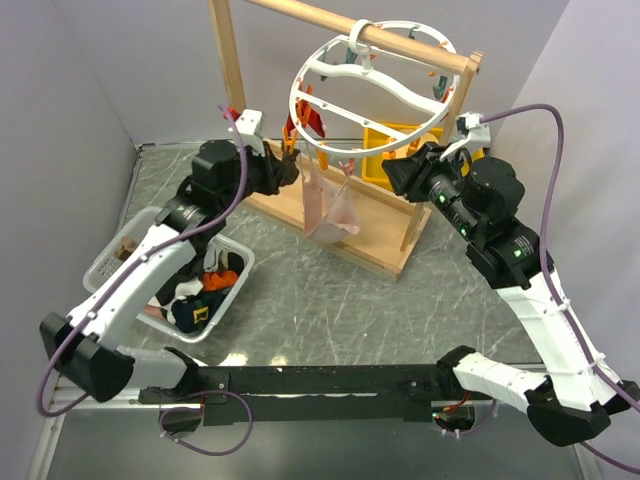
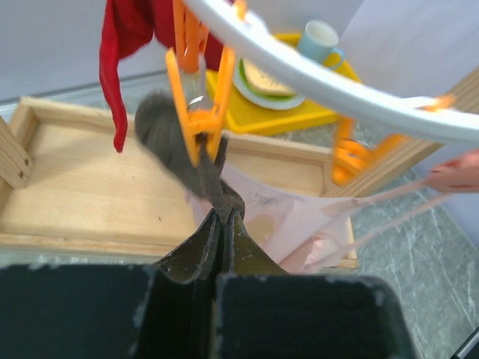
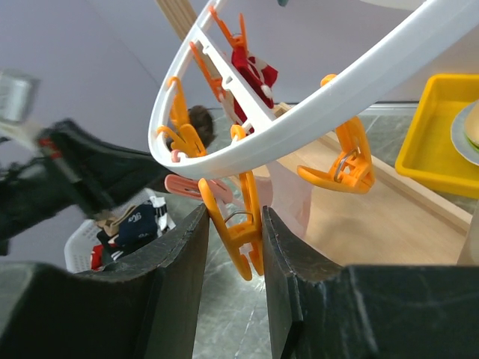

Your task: Remove the socks clipped to the hanger

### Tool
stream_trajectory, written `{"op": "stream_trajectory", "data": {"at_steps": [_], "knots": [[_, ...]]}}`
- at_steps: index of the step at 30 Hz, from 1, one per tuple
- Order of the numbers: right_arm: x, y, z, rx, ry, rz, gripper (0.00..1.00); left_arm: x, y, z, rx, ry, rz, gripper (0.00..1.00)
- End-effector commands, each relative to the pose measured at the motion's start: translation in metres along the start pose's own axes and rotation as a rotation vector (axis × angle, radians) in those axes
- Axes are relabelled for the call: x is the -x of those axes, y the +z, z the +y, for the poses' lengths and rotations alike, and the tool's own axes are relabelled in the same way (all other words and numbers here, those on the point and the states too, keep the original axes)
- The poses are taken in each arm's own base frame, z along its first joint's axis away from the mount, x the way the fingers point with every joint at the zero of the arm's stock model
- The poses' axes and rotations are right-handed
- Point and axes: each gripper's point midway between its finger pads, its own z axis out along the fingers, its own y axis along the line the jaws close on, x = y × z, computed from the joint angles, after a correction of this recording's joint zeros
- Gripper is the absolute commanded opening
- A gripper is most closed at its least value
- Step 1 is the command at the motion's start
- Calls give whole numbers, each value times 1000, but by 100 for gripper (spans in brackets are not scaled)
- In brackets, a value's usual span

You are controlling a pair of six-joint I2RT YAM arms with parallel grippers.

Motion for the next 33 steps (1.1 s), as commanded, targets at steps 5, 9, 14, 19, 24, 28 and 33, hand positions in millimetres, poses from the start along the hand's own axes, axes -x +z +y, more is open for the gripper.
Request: {"op": "stream_trajectory", "data": {"at_steps": [5,9,14,19,24,28,33], "knots": [[-1,1,-13,-64,8,31,39,83,-69,-17,-3,49,-216,1],[2,4,-18,-89,4,22,40,91,-84,-23,-25,48,-224,1],[9,8,-29,-134,-1,-5,40,96,-95,-31,-60,35,-232,1],[11,23,-44,-198,-7,-4,52,103,-109,-48,-144,11,-260,1],[15,14,-39,-168,1,-23,78,95,-109,-71,-224,-8,-237,1],[16,-2,-32,-131,1,-25,78,90,-109,-83,-250,-2,-247,1],[18,-22,-11,-38,-16,13,78,89,-108,-102,-297,5,-252,1]]}}
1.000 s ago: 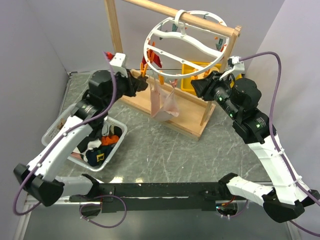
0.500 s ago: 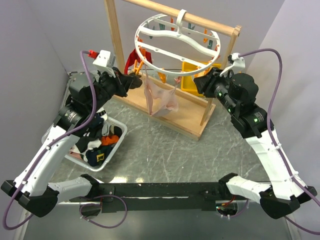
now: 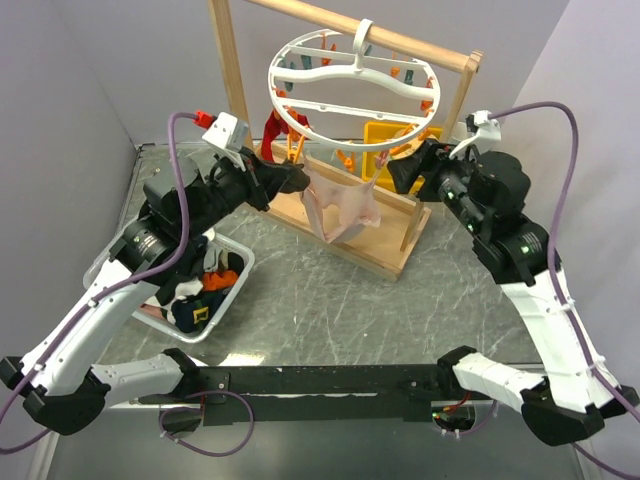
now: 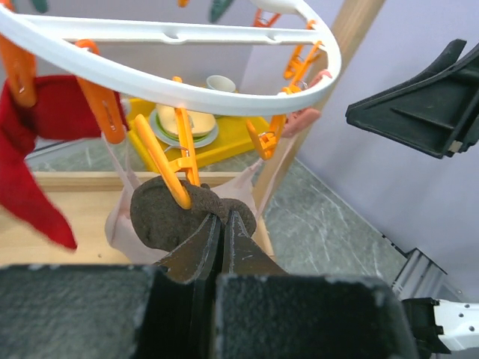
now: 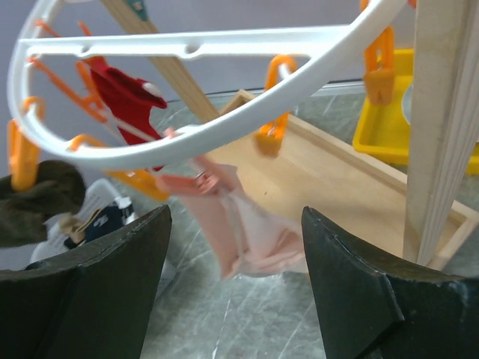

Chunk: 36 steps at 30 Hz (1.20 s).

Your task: Remove the socks clipped to the hanger

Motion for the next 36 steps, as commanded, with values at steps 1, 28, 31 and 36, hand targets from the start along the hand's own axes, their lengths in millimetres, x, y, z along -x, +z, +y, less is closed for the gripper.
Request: {"op": "stream_trajectory", "data": {"at_steps": [1,28,31,36], "knots": [[19,-31,23,113,-15,-15,77,21,1,-23,-64,-3,-84,1],[-6,-2,102,187,-24,202,77,-31,34,-87,-19,36,-35,1],[-7,4,101,147,-53,199,77,-37,36,-92,-15,50,-25,1],[-9,15,97,73,-123,199,75,-39,37,-97,-9,61,-24,1]]}}
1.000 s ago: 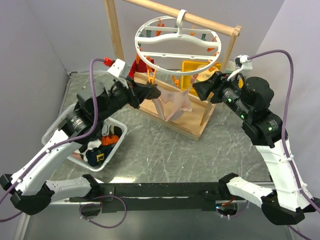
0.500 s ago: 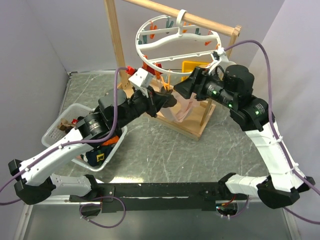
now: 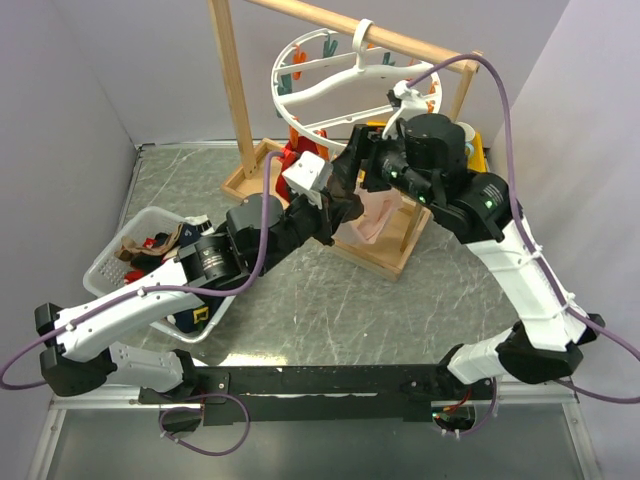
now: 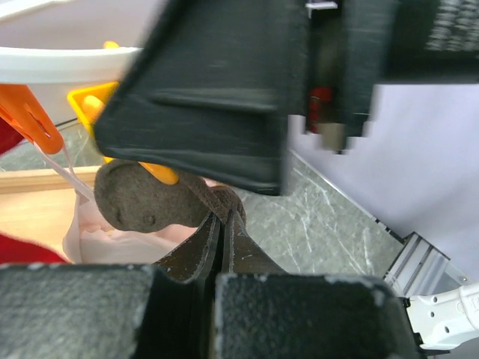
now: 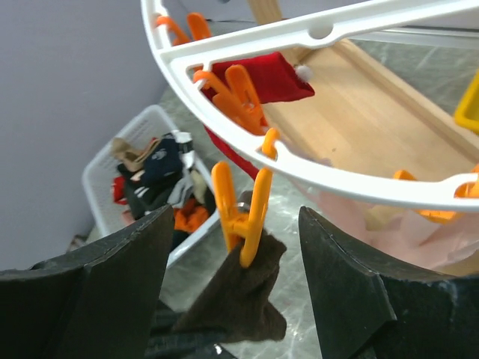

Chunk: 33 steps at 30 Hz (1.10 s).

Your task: Remove the socks clipped to the hanger

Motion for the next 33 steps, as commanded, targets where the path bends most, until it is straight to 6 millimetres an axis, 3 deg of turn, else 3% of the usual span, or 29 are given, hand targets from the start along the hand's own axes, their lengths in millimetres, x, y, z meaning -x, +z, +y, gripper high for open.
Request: {"op": "stream_trajectory", "data": {"at_steps": [1,6,13,15,21,22,24,25,28,33], "knots": [[11,-1,-12,-111,-69,-32,74,19,-1,-3,21,3,-65,1],[7,3,-10,-121,-99,-28,66,18,0,-6,17,7,-63,1],[8,4,-8,-115,-111,-35,33,12,0,-8,3,13,-45,1],[9,3,-7,-112,-118,-38,29,8,2,-10,-9,19,-27,1],[7,0,-12,-124,-131,-40,26,-16,-9,-12,-39,-7,66,1],[7,-1,-13,-124,-130,-41,26,-35,-14,-13,-56,-9,122,1],[4,-3,-14,-121,-130,-43,26,-47,-27,-12,-70,-57,159,1],[4,-3,-14,-119,-129,-45,26,-67,-32,-9,-69,-64,206,1],[3,-5,-16,-117,-127,-57,26,-94,-49,1,-39,-111,276,1],[4,-6,-18,-119,-123,-66,26,-110,-70,11,-10,-150,325,1]]}}
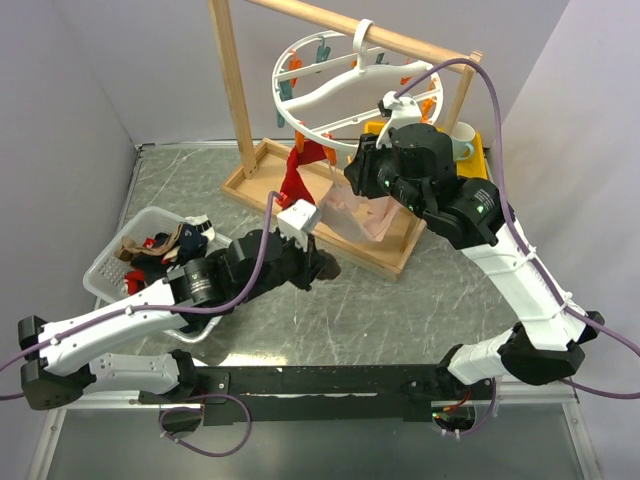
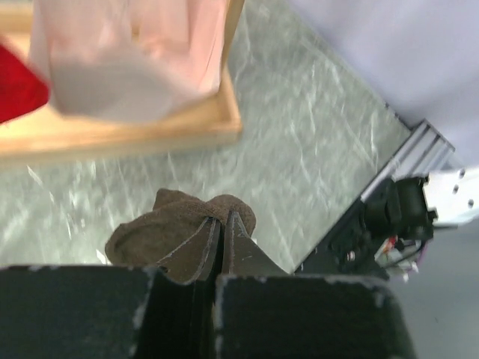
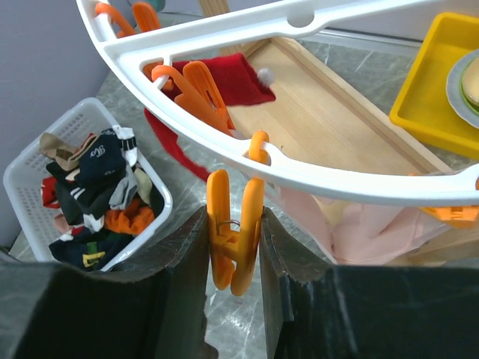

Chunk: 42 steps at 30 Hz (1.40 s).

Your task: Remove the socks clipped to the hanger

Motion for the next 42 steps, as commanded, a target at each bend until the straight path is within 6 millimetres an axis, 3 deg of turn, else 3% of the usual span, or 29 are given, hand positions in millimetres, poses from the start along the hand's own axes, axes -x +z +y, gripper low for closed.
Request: {"op": "stream_trajectory", "data": {"at_steps": [1,5,8,14,19,20,21,22,24,29,36,39,42], "knots": [[17,-11,-1,9,12,-67,26,-8,-18,-1,-18,-77,24,1],[17,-14,-6,-6,9,-70,26,-20,-25,31,153,-63,70,1],[15,-18,-11,-13,11,-71,27,-17,-38,71,362,-24,78,1],[12,-25,-21,-29,12,-81,36,6,-67,138,578,-32,41,1],[12,-34,-29,-10,44,-99,52,23,-101,197,760,-107,-45,1],[10,-33,-32,-13,47,-98,57,26,-116,211,848,-134,-82,1],[11,-34,-32,-5,44,-101,73,29,-124,219,889,-159,-111,1],[13,-37,-32,2,48,-113,79,27,-131,229,932,-181,-127,1],[12,-39,-34,0,48,-116,87,27,-141,238,972,-206,-155,1],[15,-44,-37,15,61,-152,88,3,-155,271,1134,-261,-98,1],[23,-57,-40,41,81,-207,90,-27,-133,273,1042,-300,61,6],[20,-60,-41,49,90,-222,91,-43,-136,279,1098,-306,132,16],[16,-61,-42,53,101,-221,91,-50,-138,284,1125,-297,148,18]]}}
